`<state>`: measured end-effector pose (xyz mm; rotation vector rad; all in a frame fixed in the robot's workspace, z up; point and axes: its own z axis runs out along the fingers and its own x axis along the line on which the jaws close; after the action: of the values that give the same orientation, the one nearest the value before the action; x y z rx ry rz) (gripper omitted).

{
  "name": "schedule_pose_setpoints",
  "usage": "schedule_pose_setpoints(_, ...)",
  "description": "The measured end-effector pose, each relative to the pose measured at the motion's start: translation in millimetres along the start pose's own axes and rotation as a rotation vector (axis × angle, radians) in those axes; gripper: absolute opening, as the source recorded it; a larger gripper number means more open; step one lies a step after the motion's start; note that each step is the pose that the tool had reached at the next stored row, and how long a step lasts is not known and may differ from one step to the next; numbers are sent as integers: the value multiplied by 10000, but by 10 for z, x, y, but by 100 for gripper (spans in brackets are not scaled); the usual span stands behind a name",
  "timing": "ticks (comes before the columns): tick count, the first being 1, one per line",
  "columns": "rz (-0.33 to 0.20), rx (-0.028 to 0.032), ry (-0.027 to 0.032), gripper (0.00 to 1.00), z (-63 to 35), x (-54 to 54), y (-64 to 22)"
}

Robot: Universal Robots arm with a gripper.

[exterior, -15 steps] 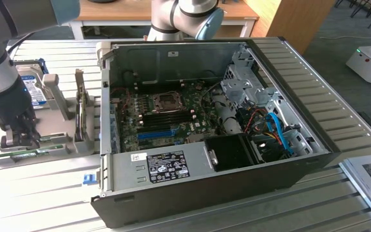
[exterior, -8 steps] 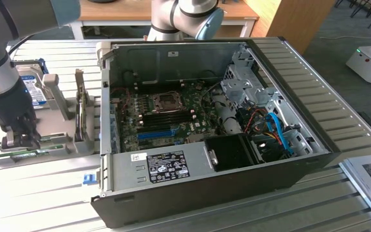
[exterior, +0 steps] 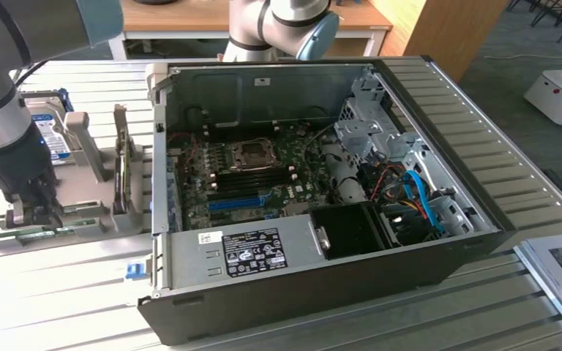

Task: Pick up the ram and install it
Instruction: 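Pick up the ram and move it above insertion slot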

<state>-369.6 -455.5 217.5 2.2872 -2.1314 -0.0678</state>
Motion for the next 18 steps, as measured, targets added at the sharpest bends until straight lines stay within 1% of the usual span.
schedule_pose_setpoints(12,0,1,0,30,85,2,-3)
schedule_pose_setpoints(18,-1,1,-1,30,91,1,-4)
